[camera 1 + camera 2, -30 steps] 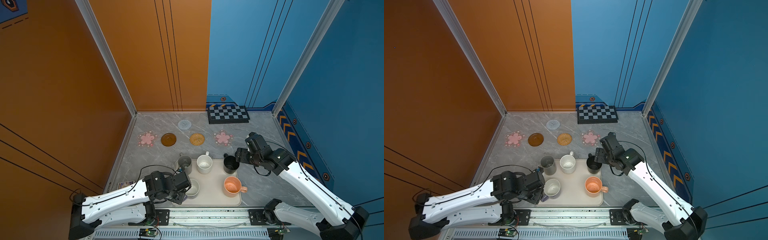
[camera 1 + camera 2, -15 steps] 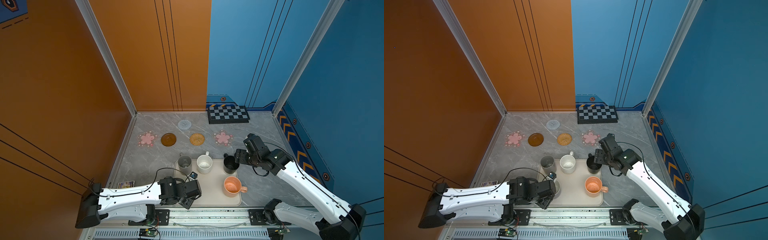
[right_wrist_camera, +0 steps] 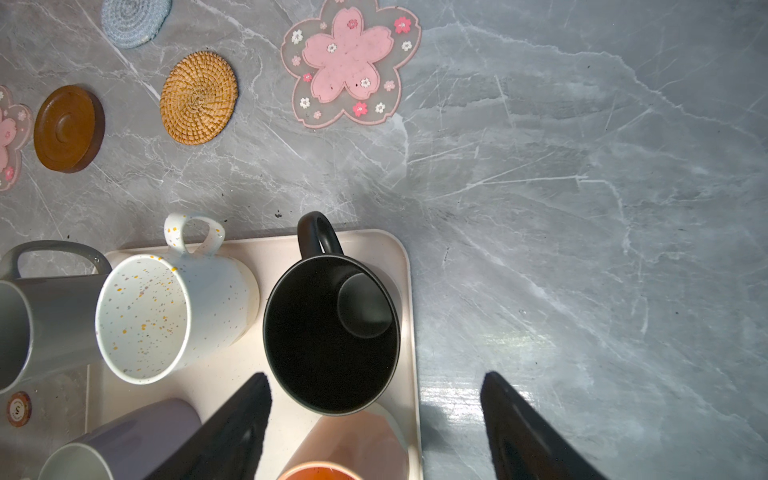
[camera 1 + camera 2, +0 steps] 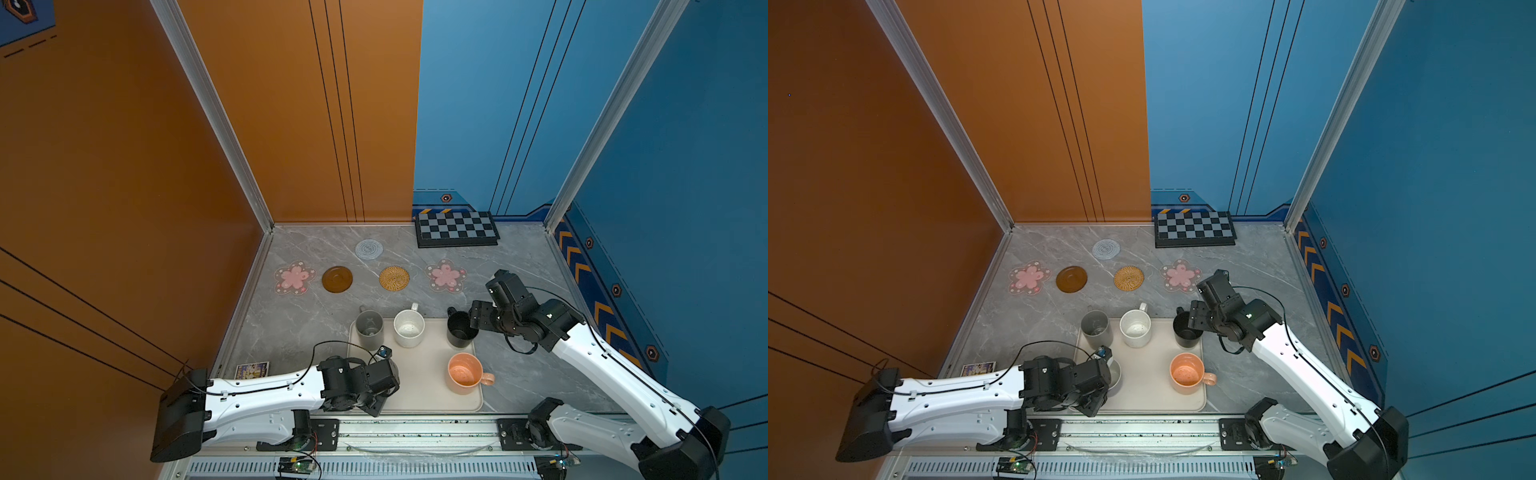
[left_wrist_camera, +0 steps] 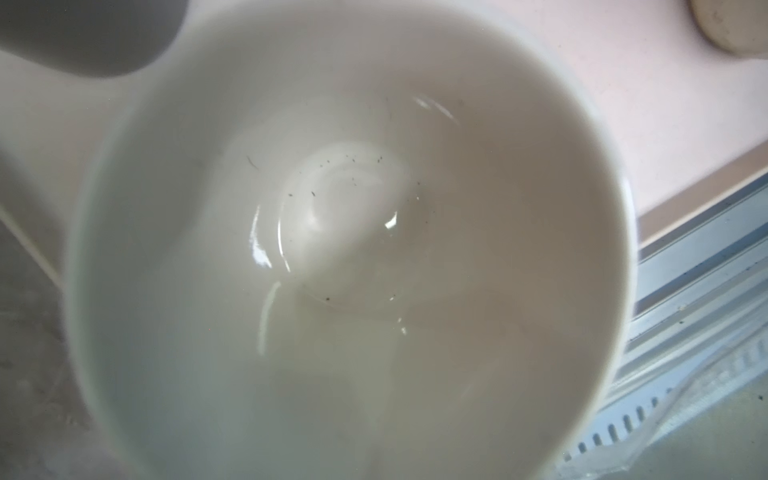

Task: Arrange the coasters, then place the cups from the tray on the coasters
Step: 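Close the left gripper on the lavender mug and lift it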

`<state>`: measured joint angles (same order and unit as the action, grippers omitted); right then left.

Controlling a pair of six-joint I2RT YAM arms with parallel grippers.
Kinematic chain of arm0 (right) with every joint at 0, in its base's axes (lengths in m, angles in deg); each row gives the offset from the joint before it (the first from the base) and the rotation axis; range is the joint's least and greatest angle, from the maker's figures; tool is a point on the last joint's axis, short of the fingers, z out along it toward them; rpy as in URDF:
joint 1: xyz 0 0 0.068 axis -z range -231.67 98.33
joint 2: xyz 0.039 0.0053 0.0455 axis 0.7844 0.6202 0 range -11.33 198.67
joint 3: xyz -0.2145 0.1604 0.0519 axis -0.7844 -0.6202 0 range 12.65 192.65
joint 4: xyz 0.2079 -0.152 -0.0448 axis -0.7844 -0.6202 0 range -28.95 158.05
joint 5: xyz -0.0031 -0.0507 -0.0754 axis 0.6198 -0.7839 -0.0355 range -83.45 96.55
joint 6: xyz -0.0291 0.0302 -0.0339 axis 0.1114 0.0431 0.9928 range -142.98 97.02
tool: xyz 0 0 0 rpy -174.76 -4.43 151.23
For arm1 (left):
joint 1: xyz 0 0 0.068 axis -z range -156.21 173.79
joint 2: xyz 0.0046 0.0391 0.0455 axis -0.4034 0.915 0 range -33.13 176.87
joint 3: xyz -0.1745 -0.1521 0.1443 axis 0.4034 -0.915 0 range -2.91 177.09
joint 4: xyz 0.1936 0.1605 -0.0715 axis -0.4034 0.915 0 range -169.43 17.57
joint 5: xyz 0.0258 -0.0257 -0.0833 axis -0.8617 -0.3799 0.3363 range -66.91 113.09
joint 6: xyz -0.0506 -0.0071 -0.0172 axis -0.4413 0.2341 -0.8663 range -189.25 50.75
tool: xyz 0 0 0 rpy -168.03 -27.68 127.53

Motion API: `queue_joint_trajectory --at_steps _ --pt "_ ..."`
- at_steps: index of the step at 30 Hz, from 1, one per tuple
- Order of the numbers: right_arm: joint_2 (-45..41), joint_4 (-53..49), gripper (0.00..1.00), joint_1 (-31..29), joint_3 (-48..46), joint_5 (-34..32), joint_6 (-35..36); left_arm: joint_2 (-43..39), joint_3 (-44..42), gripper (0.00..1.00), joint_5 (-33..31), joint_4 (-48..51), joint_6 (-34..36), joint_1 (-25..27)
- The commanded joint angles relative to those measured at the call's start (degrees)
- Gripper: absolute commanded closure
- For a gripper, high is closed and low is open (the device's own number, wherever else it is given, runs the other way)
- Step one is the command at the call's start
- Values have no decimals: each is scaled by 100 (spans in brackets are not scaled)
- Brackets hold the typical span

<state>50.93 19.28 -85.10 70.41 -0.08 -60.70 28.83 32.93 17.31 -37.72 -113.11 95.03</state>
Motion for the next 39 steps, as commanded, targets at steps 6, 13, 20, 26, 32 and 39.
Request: queue_joint_trajectory --at_steps 6,13,20,26,32,39 --pt "104 73 18 4 78 -50 -12 -288 -228 78 -230 -58 -258 -60" --pt "146 142 18 4 74 3 -34 -632 -465 100 -288 -58 -455 -206" --pt "144 141 18 9 77 -5 -25 -425 -400 100 -240 -58 -340 -230" --pt "146 143 18 3 26 -23 26 -264 -186 100 -243 -58 -215 -203" --pt "112 140 18 23 -31 -55 124 -172 -90 100 -501 -40 -292 -207" --pt "59 146 18 130 -63 -33 234 94 236 100 -323 0 28 -234"
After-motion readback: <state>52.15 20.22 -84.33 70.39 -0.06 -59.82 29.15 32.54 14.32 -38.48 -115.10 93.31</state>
